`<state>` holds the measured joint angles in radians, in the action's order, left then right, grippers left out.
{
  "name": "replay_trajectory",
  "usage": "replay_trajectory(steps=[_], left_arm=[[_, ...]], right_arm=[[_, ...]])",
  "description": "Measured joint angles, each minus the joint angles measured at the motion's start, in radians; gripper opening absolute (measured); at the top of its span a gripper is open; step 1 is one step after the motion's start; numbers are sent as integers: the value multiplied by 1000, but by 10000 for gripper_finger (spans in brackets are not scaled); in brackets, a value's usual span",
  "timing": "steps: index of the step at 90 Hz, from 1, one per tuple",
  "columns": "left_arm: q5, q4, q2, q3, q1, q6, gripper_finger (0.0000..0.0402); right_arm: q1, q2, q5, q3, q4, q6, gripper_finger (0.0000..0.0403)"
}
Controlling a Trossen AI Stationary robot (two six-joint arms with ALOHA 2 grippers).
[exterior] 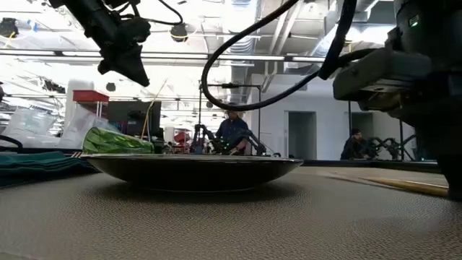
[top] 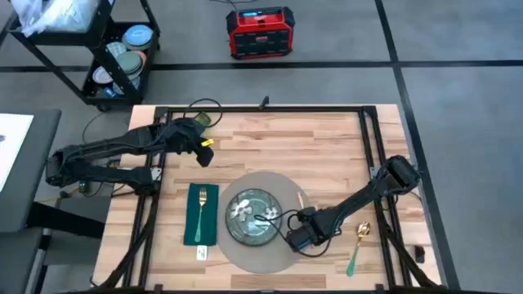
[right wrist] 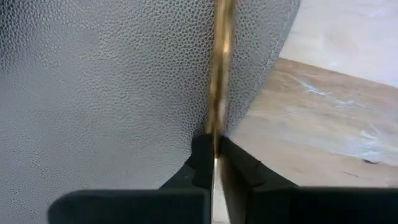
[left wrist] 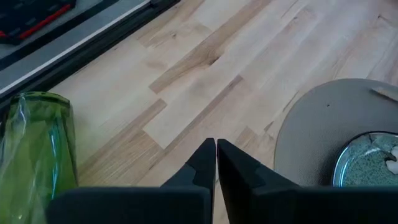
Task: Set table place
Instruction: Put the gold table knife on the gray tablemat to the right of the green plate
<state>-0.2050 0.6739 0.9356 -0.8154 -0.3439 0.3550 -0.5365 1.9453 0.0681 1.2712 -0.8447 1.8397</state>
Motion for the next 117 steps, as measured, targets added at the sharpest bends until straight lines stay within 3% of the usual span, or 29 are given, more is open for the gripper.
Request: replay_trajectory(steps=[41, 71, 105, 117], left_arm=[[0, -36, 0, 0, 0, -4, 0], [0, -36, 0, 0, 0, 7, 0], [1, -36, 0, 0, 8, 177, 0], [1, -36, 0, 0, 11, 190, 0]], right_arm=[[13, -6, -9, 39, 18, -171, 1], [85, -8, 110, 40, 61, -387, 0], [129, -9, 178, 40, 118, -339, 0], [122, -10, 136, 32, 220, -233, 0]])
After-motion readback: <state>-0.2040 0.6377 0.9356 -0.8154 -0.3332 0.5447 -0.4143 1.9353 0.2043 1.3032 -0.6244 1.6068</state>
